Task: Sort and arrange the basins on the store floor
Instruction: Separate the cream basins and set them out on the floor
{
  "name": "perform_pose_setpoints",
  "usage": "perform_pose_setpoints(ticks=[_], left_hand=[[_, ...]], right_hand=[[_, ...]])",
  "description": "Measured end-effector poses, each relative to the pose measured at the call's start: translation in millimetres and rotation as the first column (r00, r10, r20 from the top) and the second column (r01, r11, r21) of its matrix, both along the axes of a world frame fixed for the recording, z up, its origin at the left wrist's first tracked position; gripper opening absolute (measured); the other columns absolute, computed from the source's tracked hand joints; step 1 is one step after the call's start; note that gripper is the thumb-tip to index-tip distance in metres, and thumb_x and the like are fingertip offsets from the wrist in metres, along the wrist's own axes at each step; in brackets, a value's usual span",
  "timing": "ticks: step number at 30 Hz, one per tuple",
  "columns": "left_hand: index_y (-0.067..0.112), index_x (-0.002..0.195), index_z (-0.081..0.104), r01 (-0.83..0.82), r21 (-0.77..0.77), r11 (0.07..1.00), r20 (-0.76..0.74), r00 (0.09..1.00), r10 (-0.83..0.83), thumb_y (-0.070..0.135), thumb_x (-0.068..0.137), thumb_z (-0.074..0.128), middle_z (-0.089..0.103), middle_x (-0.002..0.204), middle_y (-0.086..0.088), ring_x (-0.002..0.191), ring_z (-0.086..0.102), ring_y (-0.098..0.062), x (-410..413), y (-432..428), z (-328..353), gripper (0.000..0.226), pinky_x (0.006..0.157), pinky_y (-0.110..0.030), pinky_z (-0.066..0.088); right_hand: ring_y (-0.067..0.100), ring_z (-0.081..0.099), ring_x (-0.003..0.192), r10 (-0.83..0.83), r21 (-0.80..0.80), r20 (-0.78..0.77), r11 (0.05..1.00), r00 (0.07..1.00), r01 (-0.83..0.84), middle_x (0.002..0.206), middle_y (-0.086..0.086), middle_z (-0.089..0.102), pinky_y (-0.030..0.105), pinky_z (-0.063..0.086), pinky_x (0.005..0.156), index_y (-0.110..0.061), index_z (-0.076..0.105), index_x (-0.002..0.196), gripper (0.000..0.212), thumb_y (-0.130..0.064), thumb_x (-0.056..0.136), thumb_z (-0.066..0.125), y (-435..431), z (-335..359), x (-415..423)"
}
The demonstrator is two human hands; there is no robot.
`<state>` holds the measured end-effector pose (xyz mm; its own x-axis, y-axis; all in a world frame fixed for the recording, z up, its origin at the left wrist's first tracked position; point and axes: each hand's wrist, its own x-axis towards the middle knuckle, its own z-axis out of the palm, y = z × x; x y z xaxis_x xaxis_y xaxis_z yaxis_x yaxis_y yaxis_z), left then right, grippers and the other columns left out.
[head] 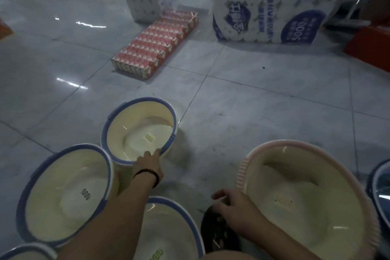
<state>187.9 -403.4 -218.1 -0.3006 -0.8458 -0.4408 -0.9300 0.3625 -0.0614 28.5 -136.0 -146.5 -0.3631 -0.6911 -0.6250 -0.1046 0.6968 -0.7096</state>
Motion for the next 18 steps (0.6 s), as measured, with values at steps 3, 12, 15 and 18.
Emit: perform_pose_setpoints(ticks=[3,12,15,18], left_hand=[[0.036,0.134,0.037,0.113,-0.132,0.985,0.041,0.993,-0.109,0.025,0.090,0.061,0.052,0.120,-0.003,0.108,0.053,-0.031,-6,9,-12,0.051,0.092,-0.042,0.049],[0.026,0.111,0.050,0.257,-0.171,0.951,-0.173,0.942,-0.286,0.032,0.092,0.057,0.050,0.111,-0.001,0.092,0.057,-0.029,-38,51,5,0.021,0.067,-0.039,0.049],[0.024,0.095,0.047,0.228,-0.216,0.949,-0.359,0.886,-0.295,0.031,0.086,0.058,0.050,0.101,0.001,0.081,0.058,-0.027,-65,75,50,0.016,0.061,-0.035,0.044],[0.026,0.086,0.044,0.271,-0.233,0.934,-0.493,0.795,-0.353,0.034,0.081,0.060,0.049,0.090,0.004,0.074,0.055,-0.024,-98,110,99,0.018,0.059,-0.034,0.046]], right_hand=[[0.010,0.068,0.059,-0.095,0.045,0.071,0.995,0.993,0.091,0.075,0.005,0.076,0.020,0.049,0.049,-0.022,0.069,0.090,0.012,-0.011,0.095,0.067,-2,-8,-1],[0.021,0.063,0.060,-0.193,0.017,0.129,0.981,0.973,0.192,0.079,0.014,0.071,0.023,0.044,0.046,-0.007,0.071,0.095,0.010,-0.006,0.096,0.061,-1,-2,-26],[0.023,0.063,0.065,-0.237,-0.049,0.118,0.968,0.964,0.244,0.088,0.017,0.070,0.024,0.047,0.046,-0.005,0.066,0.106,0.009,-0.008,0.099,0.060,3,25,-31],[0.025,0.067,0.074,-0.318,-0.164,0.115,0.928,0.941,0.333,0.097,0.014,0.068,0.033,0.051,0.056,-0.012,0.060,0.115,0.014,-0.017,0.101,0.061,7,64,-44]])
